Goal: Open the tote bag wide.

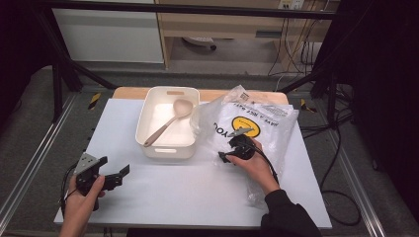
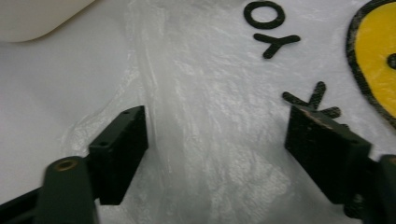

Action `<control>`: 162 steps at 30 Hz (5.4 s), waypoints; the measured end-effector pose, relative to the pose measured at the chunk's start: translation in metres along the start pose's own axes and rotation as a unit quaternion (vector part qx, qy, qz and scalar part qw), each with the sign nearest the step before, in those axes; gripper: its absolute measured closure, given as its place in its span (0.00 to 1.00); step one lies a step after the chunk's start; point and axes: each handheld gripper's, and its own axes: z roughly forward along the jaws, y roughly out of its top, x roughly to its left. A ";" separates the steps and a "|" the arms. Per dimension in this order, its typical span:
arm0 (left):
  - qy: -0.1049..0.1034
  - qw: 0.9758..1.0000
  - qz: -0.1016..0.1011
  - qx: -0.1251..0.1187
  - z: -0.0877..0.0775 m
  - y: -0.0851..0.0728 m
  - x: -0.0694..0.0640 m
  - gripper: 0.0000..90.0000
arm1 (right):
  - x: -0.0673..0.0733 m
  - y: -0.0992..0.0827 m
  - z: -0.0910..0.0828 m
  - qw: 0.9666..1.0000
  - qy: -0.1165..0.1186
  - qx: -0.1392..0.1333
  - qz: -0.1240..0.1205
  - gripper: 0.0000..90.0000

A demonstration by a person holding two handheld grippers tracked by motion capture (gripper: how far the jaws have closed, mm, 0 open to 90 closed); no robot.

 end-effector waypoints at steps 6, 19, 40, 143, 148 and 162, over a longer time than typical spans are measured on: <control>0.000 1.000 0.001 0.002 0.001 0.000 -0.001 0.07 | -0.011 -0.004 -0.005 1.000 -0.008 -0.017 0.013 0.58; 0.000 1.000 0.003 0.001 0.000 0.000 -0.001 0.07 | -0.018 -0.007 -0.003 0.999 -0.003 -0.043 0.027 1.00; -0.013 1.000 0.013 -0.001 -0.001 0.002 -0.004 0.07 | 0.033 -0.011 -0.035 0.998 0.035 -0.036 0.034 1.00; -0.217 0.934 0.256 0.121 0.113 0.000 -0.201 1.00 | 0.013 0.012 -0.174 0.973 -0.004 -0.206 0.108 1.00; -0.211 0.936 0.251 0.125 0.116 0.003 -0.195 1.00 | 0.020 0.017 -0.180 0.975 -0.015 -0.199 0.099 1.00; -0.213 0.939 0.240 0.126 0.118 0.004 -0.190 1.00 | -0.012 0.032 -0.145 0.976 -0.025 -0.178 0.124 1.00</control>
